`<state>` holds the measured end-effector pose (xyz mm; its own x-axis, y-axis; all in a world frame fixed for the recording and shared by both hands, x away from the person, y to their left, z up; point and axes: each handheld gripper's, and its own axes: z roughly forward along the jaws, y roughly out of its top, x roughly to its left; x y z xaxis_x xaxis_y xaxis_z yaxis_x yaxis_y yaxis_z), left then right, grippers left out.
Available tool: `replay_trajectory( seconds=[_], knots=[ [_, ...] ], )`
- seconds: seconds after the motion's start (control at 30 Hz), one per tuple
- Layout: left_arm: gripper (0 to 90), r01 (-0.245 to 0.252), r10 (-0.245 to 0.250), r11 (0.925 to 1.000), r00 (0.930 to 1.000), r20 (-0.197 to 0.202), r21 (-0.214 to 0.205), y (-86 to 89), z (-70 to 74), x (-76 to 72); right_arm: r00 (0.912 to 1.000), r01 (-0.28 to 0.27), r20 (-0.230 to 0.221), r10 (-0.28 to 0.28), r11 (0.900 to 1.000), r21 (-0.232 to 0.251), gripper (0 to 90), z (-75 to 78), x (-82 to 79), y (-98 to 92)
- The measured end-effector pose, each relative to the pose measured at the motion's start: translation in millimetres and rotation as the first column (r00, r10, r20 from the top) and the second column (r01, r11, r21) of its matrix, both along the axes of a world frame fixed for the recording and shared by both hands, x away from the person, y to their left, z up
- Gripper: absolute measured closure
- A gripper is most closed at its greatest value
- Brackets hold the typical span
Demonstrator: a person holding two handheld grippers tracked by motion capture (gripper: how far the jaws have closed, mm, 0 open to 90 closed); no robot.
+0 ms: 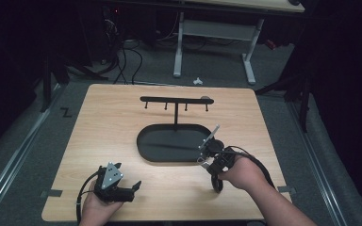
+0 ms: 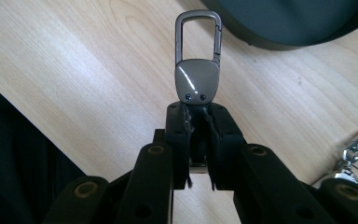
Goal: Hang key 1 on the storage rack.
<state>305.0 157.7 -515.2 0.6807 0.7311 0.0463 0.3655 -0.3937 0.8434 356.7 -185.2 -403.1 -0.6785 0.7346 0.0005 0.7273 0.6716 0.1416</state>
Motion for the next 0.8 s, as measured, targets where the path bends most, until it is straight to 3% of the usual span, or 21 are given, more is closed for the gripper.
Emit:
replay_trajectory(
  seconds=[0.2, 0.67, 0.77, 0.8],
  knots=[
    [3.6, -0.001, 0.001, 1.0000, 1.0000, 0.003, 0.000, 0.2, 0.2, 0.0, 0.9999, 0.004, 0.015, -0.004, 1.0000, 0.000, 80.5, 11.1, 0.8, -1.0],
    [3.7, 0.013, -0.013, 0.9999, 0.9999, 0.004, -0.001, 0.5, -0.5, -1.9, 0.9997, 0.015, 0.018, -0.015, 0.9997, 0.021, 80.6, 19.2, 2.1, -1.7],
    [3.7, 0.011, -0.011, 0.9999, 0.9999, 0.005, -0.003, 2.0, -0.3, -2.6, 0.9987, 0.048, 0.019, -0.048, 0.9984, 0.030, 80.6, 26.3, 3.2, -0.4],
    [3.7, 0.009, -0.009, 1.0000, 0.9999, 0.008, -0.004, 2.4, -0.3, -2.8, 0.9991, 0.017, 0.038, -0.019, 0.9991, 0.040, 80.6, 28.4, 6.5, -1.3]
  ],
)
